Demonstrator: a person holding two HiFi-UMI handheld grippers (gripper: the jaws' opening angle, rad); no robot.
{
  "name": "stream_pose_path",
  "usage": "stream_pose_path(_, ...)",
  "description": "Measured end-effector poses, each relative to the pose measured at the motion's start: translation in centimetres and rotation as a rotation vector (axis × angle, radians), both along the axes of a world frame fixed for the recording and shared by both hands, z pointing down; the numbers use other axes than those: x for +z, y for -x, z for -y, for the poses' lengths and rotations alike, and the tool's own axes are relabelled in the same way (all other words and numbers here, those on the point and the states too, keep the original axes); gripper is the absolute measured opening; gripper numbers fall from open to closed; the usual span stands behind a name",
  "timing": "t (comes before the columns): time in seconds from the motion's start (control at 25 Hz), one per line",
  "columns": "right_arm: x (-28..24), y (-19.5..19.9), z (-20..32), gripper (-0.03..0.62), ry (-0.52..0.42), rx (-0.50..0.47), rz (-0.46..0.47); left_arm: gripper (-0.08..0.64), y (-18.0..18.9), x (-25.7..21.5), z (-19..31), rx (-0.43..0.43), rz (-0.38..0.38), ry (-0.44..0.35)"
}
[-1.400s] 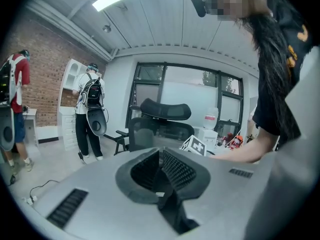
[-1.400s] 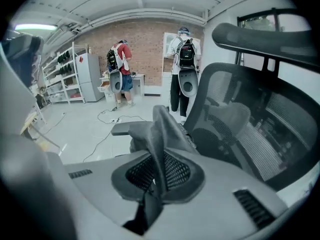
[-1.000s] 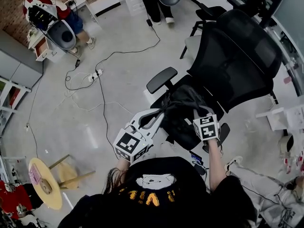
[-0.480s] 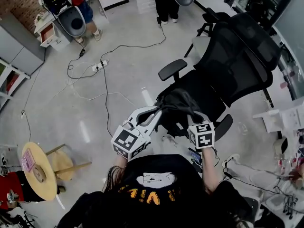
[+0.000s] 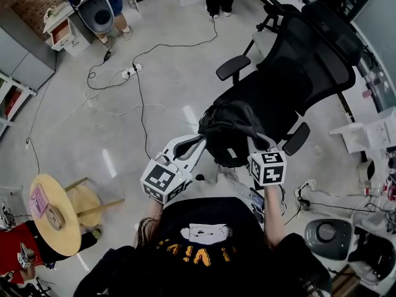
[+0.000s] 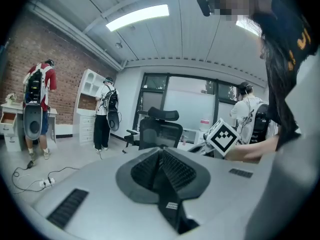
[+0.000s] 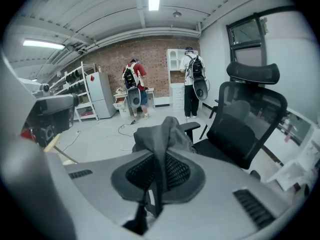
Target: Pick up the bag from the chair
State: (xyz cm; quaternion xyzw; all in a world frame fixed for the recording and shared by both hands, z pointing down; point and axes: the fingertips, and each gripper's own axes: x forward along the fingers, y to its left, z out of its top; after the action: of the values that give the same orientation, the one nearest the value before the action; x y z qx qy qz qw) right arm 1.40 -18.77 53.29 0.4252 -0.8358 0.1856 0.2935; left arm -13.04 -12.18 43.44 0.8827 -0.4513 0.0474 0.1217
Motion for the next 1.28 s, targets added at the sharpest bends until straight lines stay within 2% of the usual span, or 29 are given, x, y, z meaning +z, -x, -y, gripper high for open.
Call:
stream_pose_path(0.2, -0.2, 0.7, -2.9, 0.017, 0.006, 0.000, -0.014, 0.025, 0.2, 0.4, -1.6, 0.020, -0.017, 0.002)
stream_pose_path(0.56, 0.8, 0.1, -8.5, 0.017, 0.043, -0.028, -0.031, 0.025, -1.8, 2.4, -4.7, 0.071, -0.008, 0.028)
stream_pose_path(0.88, -0.5, -3.3, -13.7, 0.017, 0.056, -0.024, -0.003, 0.025, -5.5, 0.7, -7.6, 0.087, 0.009, 0.003)
stream_pose_path(1.28, -1.5, -9.3, -20.8, 0.018, 0.046, -0.002, 0.016, 0.025, -12.7, -0.8, -13.9, 0.115, 0.037, -0.006)
